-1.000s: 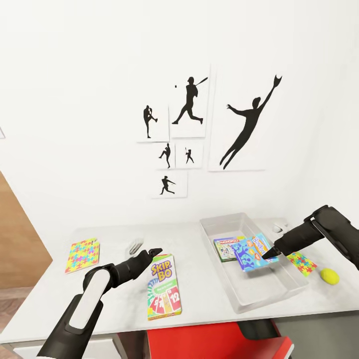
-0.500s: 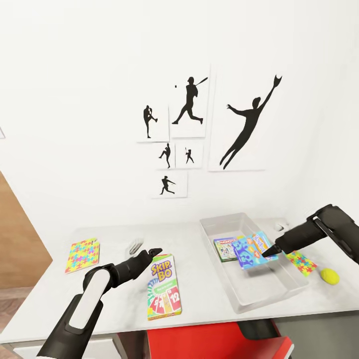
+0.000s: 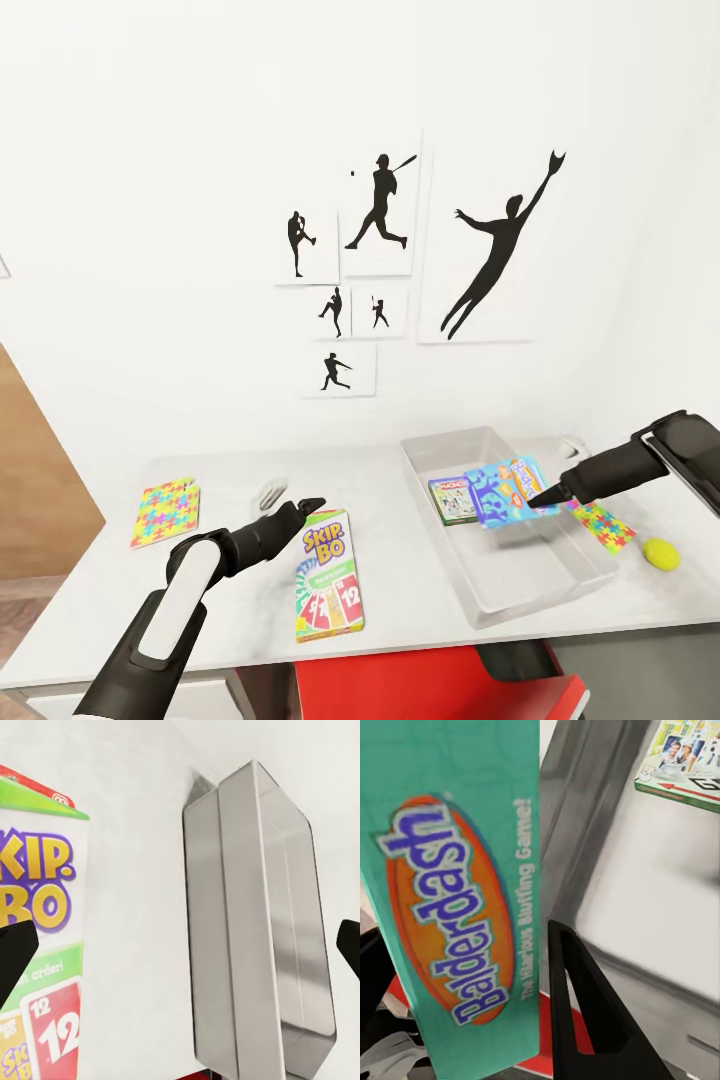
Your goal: Put all the toys in the child's room - the three board games (two on the bed and one on the table), the two jigsaw puzzles on the table, and the tennis ball on the table - inside the toy box on the table in the child's room.
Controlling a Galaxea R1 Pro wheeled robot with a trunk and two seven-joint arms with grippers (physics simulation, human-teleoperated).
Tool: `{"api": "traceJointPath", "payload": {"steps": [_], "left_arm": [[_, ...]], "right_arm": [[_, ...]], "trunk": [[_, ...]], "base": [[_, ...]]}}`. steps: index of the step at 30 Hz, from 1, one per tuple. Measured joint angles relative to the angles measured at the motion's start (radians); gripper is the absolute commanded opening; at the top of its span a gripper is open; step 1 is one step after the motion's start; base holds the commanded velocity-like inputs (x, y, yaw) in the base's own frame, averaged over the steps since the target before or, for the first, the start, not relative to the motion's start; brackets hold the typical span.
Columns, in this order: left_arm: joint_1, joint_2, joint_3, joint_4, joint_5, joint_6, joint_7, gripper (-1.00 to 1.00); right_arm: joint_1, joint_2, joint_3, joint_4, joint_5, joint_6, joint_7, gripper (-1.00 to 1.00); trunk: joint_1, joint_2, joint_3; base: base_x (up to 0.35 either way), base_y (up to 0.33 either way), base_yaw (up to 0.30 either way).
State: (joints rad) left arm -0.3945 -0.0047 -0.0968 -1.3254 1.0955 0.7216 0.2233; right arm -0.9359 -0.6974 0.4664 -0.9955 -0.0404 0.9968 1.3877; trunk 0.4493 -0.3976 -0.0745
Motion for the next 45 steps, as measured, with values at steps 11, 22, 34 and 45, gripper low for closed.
{"api": "traceJointPath", "payload": {"steps": [11, 22, 34, 45], "left_arm": [[0.0, 0.0, 0.0, 0.0, 0.0, 0.0, 0.0, 1.0], [0.0, 0.0, 0.0, 0.0, 0.0, 0.0, 0.0, 1.0], [0.0, 0.0, 0.0, 0.0, 0.0, 0.0, -0.001, 1.0], [0.0, 0.0, 0.0, 0.0, 0.0, 0.0, -0.001, 1.0]], "right_arm": [[0.003, 0.0, 0.008, 0.004, -0.035, -0.006, 0.002, -1.0], [0.012, 0.005, 0.014, 0.005, -0.039, -0.008, 0.002, -1.0], [0.015, 0.016, 0.054, 0.006, -0.04, -0.01, 0.001, -1.0], [0.014, 0.017, 0.074, 0.006, -0.04, -0.011, -0.001, -1.0]], "trunk": [[0.0, 0.0, 0.0], [0.0, 0.0, -0.002], [0.0, 0.0, -0.017], [0.0, 0.0, -0.034]], "base": [[0.0, 0.0, 0.0], [0.0, 0.0, 0.0], [0.0, 0.0, 0.0], [0.0, 0.0, 0.0]]}}
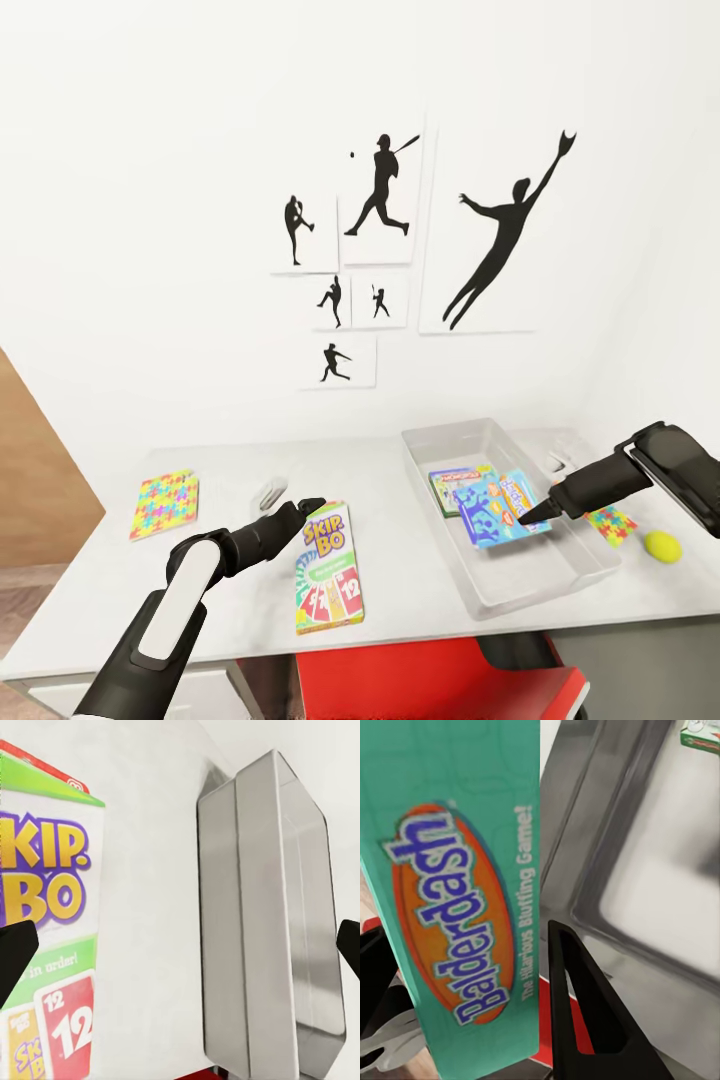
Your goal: Put all the toys in the child's room - the three board games (two on the bed and one on the table), the two jigsaw puzzles on the table, and the tennis ball on the table - inside the toy box on the table in the child's room.
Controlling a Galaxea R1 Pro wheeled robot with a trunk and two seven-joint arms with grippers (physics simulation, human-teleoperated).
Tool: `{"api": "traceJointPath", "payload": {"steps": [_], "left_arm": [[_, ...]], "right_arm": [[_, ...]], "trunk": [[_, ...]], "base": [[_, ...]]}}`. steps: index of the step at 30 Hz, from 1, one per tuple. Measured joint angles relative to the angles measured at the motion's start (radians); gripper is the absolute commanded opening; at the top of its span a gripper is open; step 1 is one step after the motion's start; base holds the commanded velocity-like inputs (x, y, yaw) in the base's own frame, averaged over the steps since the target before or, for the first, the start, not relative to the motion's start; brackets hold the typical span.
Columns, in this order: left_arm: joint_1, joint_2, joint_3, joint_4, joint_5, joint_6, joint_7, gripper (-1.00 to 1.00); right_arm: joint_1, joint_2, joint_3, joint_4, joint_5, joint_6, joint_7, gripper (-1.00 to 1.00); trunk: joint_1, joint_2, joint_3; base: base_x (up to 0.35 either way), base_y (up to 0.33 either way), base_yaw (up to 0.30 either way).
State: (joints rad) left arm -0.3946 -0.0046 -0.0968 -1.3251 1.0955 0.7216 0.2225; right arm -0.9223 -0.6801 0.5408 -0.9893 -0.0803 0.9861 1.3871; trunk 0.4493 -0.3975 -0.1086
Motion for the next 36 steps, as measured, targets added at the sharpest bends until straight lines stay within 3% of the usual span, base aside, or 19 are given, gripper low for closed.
{"api": "traceJointPath", "payload": {"steps": [19, 36], "left_arm": [[0.0, 0.0, 0.0, 0.0, 0.0, 0.0, 0.001, 1.0], [0.0, 0.0, 0.0, 0.0, 0.0, 0.0, 0.0, 1.0]], "right_arm": [[-0.003, 0.0, -0.001, 0.0, -0.001, -0.006, 0.001, -1.0], [-0.012, -0.008, -0.009, 0.0, 0.0, -0.007, -0.001, -1.0]], "trunk": [[0.0, 0.0, -0.029], [0.0, 0.0, -0.034]], "base": [[0.0, 0.0, 0.0], [0.0, 0.0, 0.0]]}}
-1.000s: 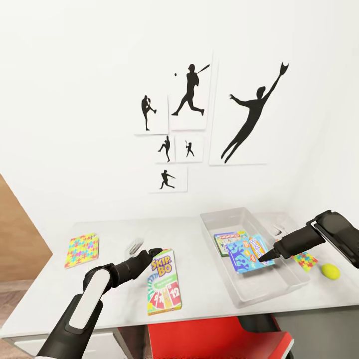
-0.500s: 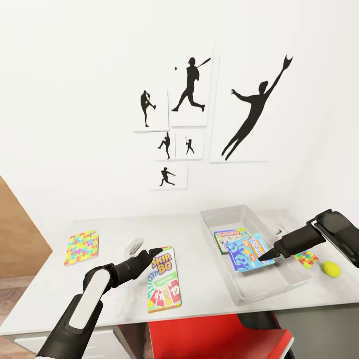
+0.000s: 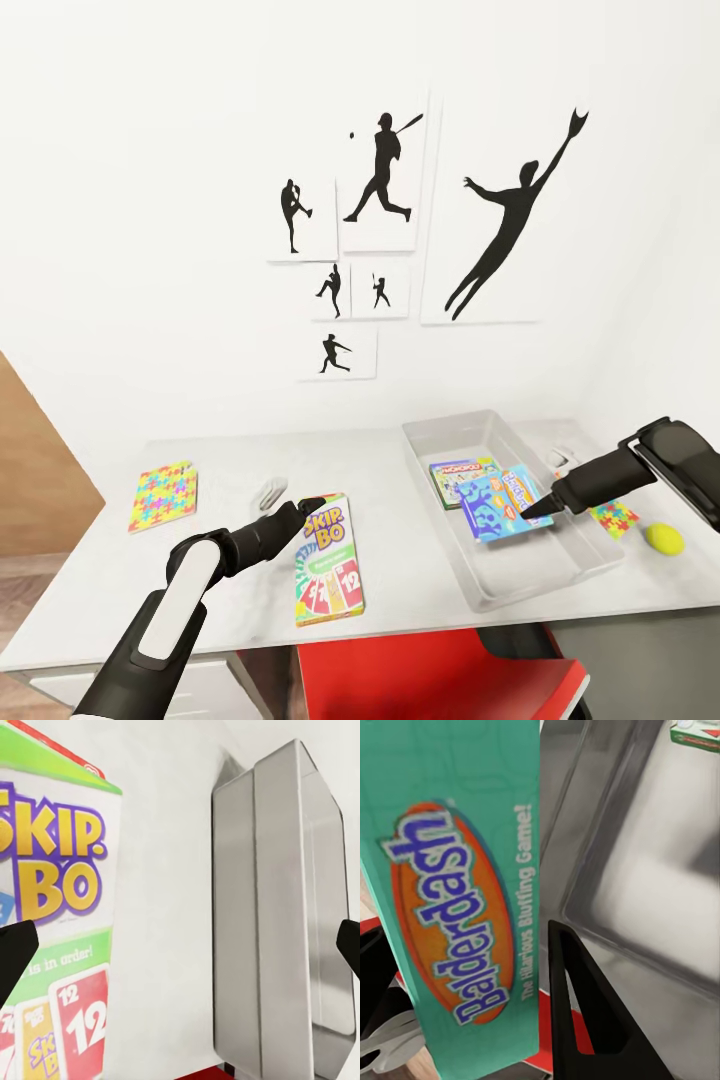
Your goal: Put all the toys in the child's room - the three board games (two on the bed and one on the table), the two jigsaw puzzles on the table, and the tennis ball on the table - inside the toy box on the table in the child's room.
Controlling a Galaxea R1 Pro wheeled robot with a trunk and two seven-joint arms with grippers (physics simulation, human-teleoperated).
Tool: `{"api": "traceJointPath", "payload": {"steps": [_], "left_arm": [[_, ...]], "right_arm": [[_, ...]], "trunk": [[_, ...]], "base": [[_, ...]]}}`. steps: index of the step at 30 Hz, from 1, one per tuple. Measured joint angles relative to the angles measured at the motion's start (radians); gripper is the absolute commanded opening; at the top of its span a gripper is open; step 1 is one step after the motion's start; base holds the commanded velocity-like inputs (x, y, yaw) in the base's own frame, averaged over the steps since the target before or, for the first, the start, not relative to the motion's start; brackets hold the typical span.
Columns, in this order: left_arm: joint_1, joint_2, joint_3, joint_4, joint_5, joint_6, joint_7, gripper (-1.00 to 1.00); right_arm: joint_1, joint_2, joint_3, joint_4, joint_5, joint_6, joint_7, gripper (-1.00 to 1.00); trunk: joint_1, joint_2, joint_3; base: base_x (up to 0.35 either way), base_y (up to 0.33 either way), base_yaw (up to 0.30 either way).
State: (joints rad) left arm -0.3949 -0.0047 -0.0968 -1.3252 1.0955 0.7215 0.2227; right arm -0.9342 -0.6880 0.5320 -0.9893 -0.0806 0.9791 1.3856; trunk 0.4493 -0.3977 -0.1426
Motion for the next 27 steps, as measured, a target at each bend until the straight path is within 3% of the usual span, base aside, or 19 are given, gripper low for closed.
{"api": "traceJointPath", "payload": {"steps": [27], "left_arm": [[0.0, 0.0, 0.0, 0.0, 0.001, 0.0, -0.001, 1.0]], "right_arm": [[-0.001, 0.007, 0.0, 0.0, 0.003, -0.001, -0.003, -1.0]], "trunk": [[0.0, 0.0, -0.02]], "base": [[0.0, 0.0, 0.0]]}}
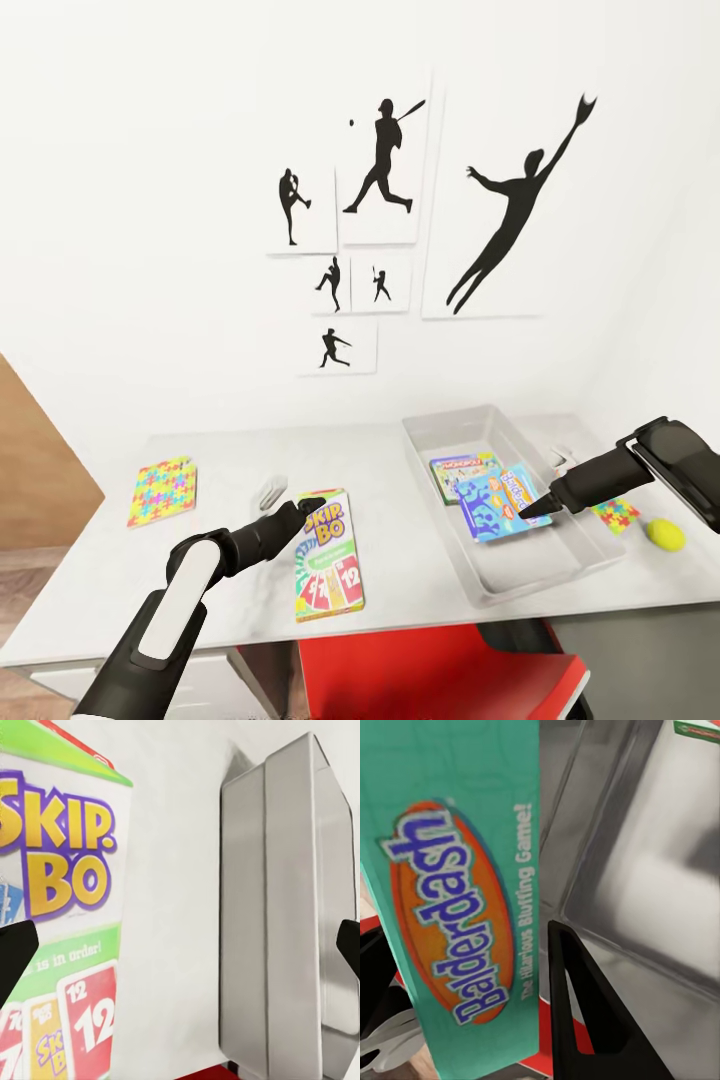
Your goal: Put all the toys in the child's room - the three board games (two on the bed and one on the table), the two jigsaw puzzles on the table, and the tennis ball on the table - inside the toy box on the table in the child's room.
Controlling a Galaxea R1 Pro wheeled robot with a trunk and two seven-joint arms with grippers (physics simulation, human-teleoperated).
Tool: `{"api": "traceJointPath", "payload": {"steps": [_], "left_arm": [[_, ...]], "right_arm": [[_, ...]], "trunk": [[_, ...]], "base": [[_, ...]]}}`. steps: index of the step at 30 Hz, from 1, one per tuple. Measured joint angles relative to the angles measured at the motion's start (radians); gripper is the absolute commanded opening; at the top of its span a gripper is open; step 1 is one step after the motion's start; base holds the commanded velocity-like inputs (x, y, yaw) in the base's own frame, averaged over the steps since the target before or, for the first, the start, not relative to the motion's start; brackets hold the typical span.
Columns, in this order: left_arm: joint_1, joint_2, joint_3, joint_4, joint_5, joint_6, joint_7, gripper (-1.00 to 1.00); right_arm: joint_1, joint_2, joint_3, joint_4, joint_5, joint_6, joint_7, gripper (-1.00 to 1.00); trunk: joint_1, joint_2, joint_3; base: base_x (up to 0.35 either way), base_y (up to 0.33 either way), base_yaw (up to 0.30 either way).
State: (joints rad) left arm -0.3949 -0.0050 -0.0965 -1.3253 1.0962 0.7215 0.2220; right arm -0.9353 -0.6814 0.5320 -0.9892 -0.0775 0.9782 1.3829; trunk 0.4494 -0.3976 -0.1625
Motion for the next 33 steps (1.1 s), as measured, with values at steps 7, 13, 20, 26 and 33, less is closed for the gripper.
{"api": "traceJointPath", "payload": {"steps": [7, 13, 20, 26, 33], "left_arm": [[0.0, 0.0, 0.0, 0.0, 0.0, 0.0, 0.0, 1.0], [0.0, 0.001, 0.0, 0.0, 0.001, 0.0, 0.0, 1.0], [0.0, 0.001, 0.0, 0.0, 0.0, 0.0, 0.0, 1.0], [0.0, 0.001, 0.0, 0.0, 0.0, 0.0, 0.0, 1.0], [0.0, 0.001, 0.0, 0.0, 0.0, 0.0, 0.0, 1.0]], "right_arm": [[0.0, 0.0, 0.0, 0.0, 0.0, 0.0, -0.001, -1.0], [0.0, 0.0, 0.001, 0.0, 0.002, 0.0, -0.001, -1.0], [0.0, -0.001, 0.0, 0.0, 0.0, 0.0, -0.002, -1.0], [0.0, -0.002, -0.001, 0.0, 0.0, 0.0, -0.001, -1.0], [0.0, -0.002, -0.001, -0.001, -0.001, 0.0, -0.001, -1.0]], "trunk": [[0.0, 0.0, -0.01], [0.0, 0.0, -0.013], [0.0, 0.0, -0.015], [0.0, 0.0, -0.015], [0.0, 0.0, -0.015]], "base": [[0.0, 0.0, 0.0], [0.0, 0.0, 0.0], [0.0, 0.0, 0.0], [0.0, 0.0, 0.0], [0.0, 0.0, 0.0]]}}
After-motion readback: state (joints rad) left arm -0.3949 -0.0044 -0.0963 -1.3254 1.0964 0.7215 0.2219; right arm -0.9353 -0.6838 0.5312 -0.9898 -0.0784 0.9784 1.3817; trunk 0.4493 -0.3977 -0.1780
